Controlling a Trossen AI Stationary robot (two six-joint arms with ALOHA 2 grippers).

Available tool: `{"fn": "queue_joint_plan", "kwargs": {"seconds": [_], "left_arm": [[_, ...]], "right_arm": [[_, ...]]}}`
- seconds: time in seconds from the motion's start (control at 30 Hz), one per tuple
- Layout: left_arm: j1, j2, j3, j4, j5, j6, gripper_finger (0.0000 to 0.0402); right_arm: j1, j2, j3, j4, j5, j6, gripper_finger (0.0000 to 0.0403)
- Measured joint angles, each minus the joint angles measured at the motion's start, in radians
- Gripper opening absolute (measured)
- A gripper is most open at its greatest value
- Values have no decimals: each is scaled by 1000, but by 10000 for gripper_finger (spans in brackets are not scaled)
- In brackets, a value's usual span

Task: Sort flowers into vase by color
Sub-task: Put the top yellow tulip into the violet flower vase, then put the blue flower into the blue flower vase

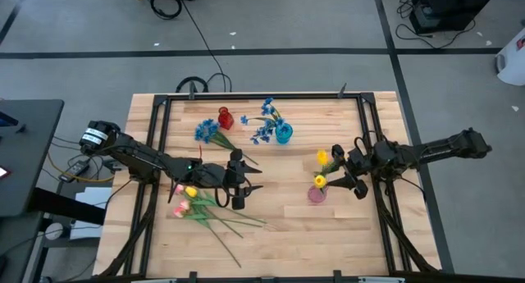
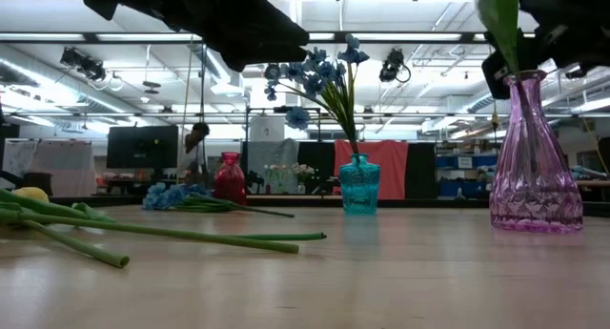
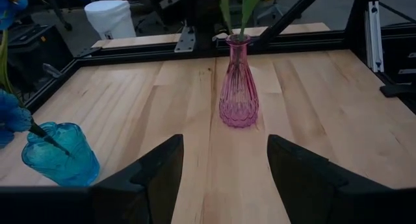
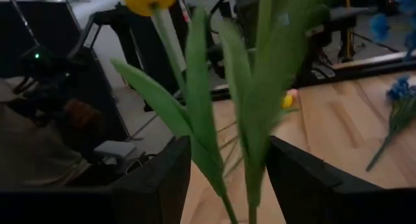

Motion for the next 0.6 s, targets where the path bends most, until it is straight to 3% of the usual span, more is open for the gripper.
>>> {"fn": "queue_joint_plan", "kwargs": {"seconds": [0.3,0.5,0.6], "left_arm": [[0,0,1,-34,0,1,229],[-18,-33,1,-30,3,51,229],[-46,-69,1,-24,-14,90,229]], "right_arm": [[29,12,81,-172,-3,-21,206],[32,-7,146,-176,-53,-63,206],[30,-32,175,-158,-1,-117,206]]}}
